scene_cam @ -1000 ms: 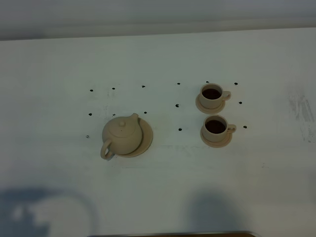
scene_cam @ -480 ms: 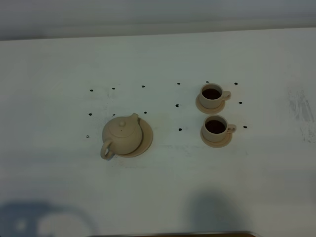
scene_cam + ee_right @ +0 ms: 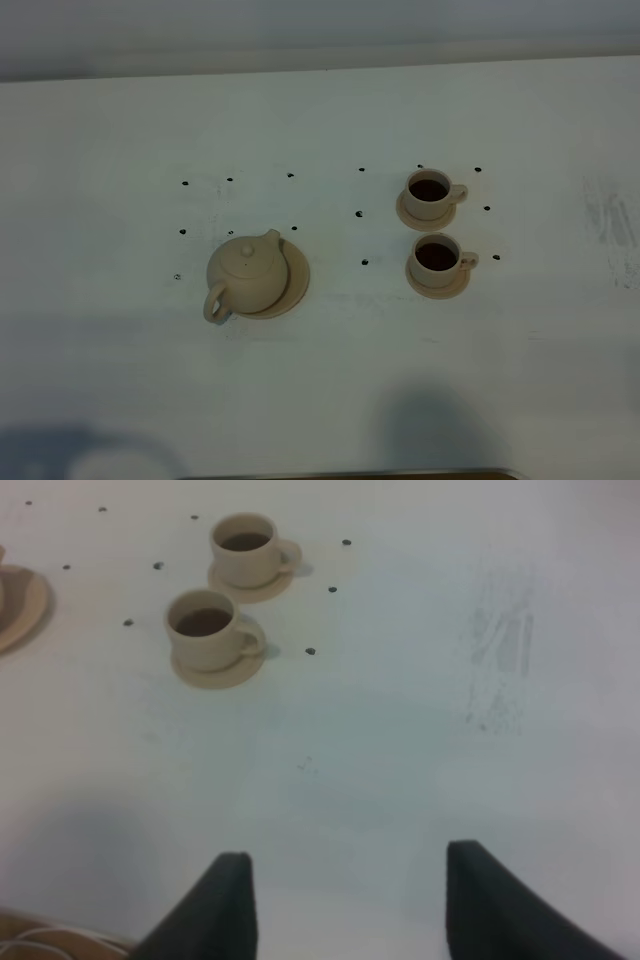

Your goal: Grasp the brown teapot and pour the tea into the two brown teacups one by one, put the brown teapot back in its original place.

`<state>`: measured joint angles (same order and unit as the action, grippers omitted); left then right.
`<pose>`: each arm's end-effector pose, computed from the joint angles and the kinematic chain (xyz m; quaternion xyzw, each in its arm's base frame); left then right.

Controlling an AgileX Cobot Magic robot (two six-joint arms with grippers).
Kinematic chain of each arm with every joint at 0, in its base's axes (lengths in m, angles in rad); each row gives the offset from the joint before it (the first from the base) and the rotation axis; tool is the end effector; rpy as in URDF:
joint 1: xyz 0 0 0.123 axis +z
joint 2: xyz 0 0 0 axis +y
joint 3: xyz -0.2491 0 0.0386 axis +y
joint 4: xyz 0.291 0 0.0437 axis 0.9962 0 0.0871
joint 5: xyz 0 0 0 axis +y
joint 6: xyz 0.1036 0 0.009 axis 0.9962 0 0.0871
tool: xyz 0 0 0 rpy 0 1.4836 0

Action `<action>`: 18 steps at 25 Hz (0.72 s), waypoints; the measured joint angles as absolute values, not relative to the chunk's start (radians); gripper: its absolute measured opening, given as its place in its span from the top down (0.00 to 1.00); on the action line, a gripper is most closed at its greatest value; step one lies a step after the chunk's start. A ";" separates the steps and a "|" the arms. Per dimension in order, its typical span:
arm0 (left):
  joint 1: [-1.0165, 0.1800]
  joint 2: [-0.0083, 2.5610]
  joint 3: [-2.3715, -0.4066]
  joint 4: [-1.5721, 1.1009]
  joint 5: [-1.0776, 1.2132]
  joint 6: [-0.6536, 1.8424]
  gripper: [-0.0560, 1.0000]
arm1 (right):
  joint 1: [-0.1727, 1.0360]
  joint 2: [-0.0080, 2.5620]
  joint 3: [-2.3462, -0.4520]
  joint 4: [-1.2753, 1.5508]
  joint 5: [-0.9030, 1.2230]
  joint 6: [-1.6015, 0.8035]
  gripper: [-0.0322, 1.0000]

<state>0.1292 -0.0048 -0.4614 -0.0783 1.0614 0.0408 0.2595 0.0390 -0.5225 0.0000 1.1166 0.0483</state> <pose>0.0819 0.0035 0.2798 -0.0372 0.8606 0.0040 0.5078 0.0761 0.0202 0.2912 -0.0919 0.8667 0.0752 0.4845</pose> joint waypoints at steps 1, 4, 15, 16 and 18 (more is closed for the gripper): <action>0.123 -0.005 -0.461 -0.078 1.061 0.041 0.45 | 0.260 0.039 -0.522 0.000 1.117 0.048 0.54; 0.082 -0.005 -0.461 -0.097 1.061 0.073 0.45 | 0.260 0.039 -0.522 0.000 1.117 0.048 0.54; 0.016 -0.005 -0.461 -0.134 1.062 0.110 0.45 | 0.260 0.039 -0.522 0.000 1.117 0.048 0.54; 0.013 -0.005 -0.461 -0.134 1.062 0.110 0.45 | 0.260 0.039 -0.522 0.000 1.117 0.048 0.54; 0.009 -0.005 -0.461 -0.134 1.062 0.110 0.45 | 0.260 0.039 -0.522 0.000 1.117 0.048 0.54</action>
<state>0.0094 -0.0048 -0.4614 -0.1344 1.0620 0.1097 0.2595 0.0390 -0.5225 0.0000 1.1166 0.0483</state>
